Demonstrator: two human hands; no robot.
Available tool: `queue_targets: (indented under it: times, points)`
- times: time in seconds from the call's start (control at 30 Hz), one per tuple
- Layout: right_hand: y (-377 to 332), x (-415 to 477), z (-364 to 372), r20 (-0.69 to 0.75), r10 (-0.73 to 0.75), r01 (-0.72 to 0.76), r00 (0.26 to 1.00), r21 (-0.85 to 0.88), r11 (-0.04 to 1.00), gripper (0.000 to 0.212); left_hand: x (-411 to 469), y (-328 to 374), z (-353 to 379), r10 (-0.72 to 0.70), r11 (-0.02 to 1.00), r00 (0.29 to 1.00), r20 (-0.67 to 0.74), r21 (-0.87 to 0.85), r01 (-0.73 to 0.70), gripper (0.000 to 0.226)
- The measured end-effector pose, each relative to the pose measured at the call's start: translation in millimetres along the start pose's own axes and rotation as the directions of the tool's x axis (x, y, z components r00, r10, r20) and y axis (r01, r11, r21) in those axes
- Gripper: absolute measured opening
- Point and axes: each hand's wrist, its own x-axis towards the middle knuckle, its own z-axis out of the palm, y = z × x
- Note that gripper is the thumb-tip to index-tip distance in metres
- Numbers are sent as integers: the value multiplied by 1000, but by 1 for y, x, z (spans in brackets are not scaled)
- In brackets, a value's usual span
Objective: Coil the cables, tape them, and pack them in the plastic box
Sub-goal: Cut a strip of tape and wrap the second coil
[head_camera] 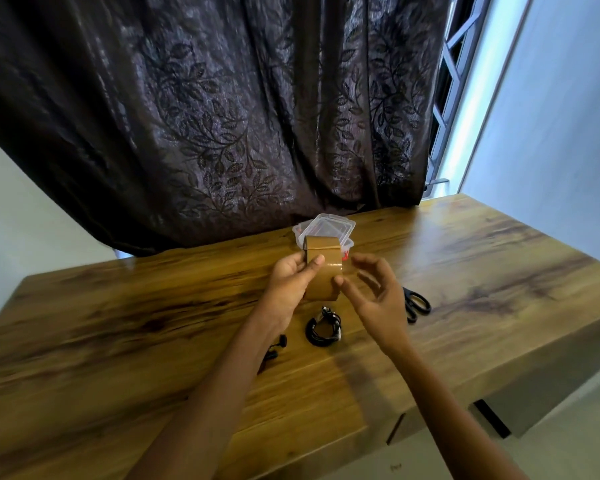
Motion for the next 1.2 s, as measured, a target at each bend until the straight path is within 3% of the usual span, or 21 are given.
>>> queue_targets:
  times: [0.13,0.3,0.43,0.73,1.0,1.13,1.2]
  points:
    - [-22,18,-4,41,-254,255,966,-289,923,35,-7,6,-2,42,994,998,44,103,-46,21]
    - [-39,29,-1,234,-347,416,908,-412,811,24,-14,11,1,78,989,993,90,116,-88,23]
    - [-42,33,0,271,-429,507,862,-470,722,15,-17,15,0,97,987,991,87,121,-107,26]
    - [-47,38,8,289,-358,459,888,-499,735,5,-20,19,-3,111,985,991,71,127,-120,24]
    - [-55,39,18,286,-396,481,873,-646,593,4,-24,20,-4,127,981,987,95,136,-139,25]
    - [-56,46,19,171,-343,367,924,-652,663,10,-24,17,-6,144,975,987,75,160,-154,29]
    - [-58,51,19,184,-305,349,935,-640,684,13,-24,16,-7,138,977,988,62,155,-147,29]
